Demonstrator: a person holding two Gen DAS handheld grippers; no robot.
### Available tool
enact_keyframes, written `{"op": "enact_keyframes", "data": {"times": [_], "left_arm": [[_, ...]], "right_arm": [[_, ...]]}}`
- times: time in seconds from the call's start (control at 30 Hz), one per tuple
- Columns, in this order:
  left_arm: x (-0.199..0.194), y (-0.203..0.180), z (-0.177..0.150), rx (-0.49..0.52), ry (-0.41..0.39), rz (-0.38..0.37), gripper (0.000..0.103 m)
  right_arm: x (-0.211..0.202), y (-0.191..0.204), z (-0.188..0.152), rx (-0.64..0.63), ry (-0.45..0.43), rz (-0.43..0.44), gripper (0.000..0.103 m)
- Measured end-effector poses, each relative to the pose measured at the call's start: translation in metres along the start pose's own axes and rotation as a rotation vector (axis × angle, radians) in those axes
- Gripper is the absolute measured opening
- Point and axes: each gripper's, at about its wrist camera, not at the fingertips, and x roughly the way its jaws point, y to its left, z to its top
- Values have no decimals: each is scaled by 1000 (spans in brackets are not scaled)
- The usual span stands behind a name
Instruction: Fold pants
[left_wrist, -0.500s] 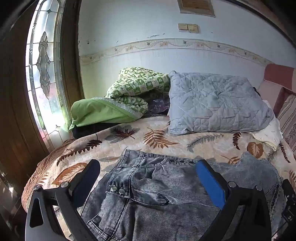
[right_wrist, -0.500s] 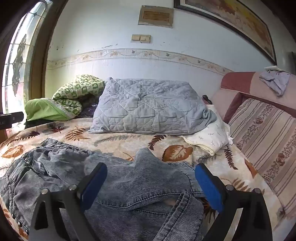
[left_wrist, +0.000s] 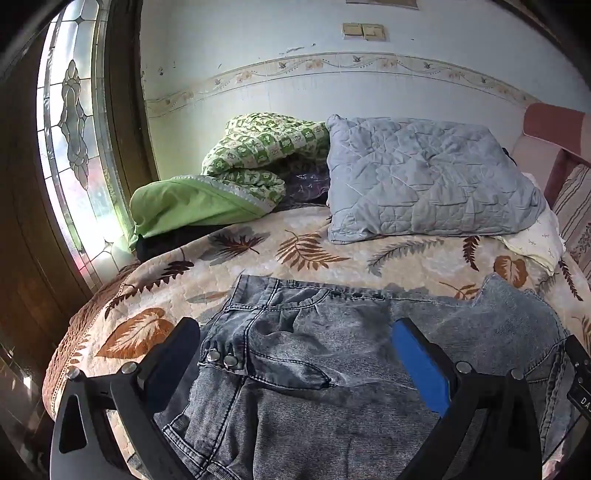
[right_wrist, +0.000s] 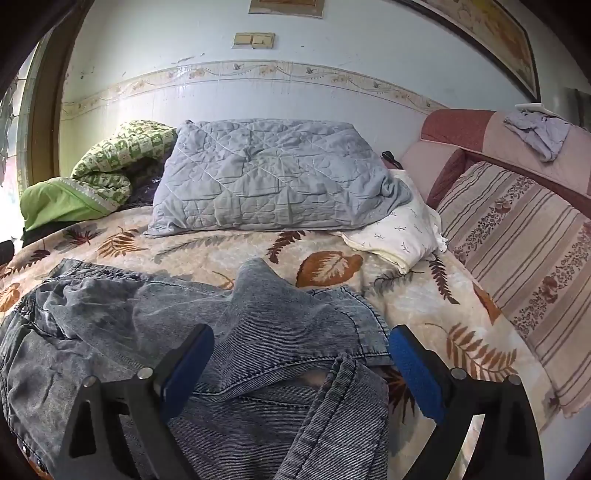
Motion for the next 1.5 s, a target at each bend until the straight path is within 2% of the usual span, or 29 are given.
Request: {"op": "enact_keyframes", "data": {"times": [0.4,1.03,1.13,1.27,1.33,1.4,1.5], "left_arm": [[7,-15,-6,52,33,-11,103],[11,-18,-9,78,45,-15,103],[13,-19,-11,86,47,-12,103],[17,-21,-15,124,37,5,103],[21,-21,-18,149,34,18,103],[25,-21,-18,156,43,19,103],[28,-20,-16,147,50,11,103]], "right_arm": [[9,-9,1,15,58,-44,97],[11,-10,0,19,68,-49,97],[10,-13,1,20,68,-25,97],[0,-49,8,17,33,14,97],[-6,-77,6,38,30,-9,97],[-5,-106,1,74,66,4,97],[4,-127,-16,107,176,47,97]]}}
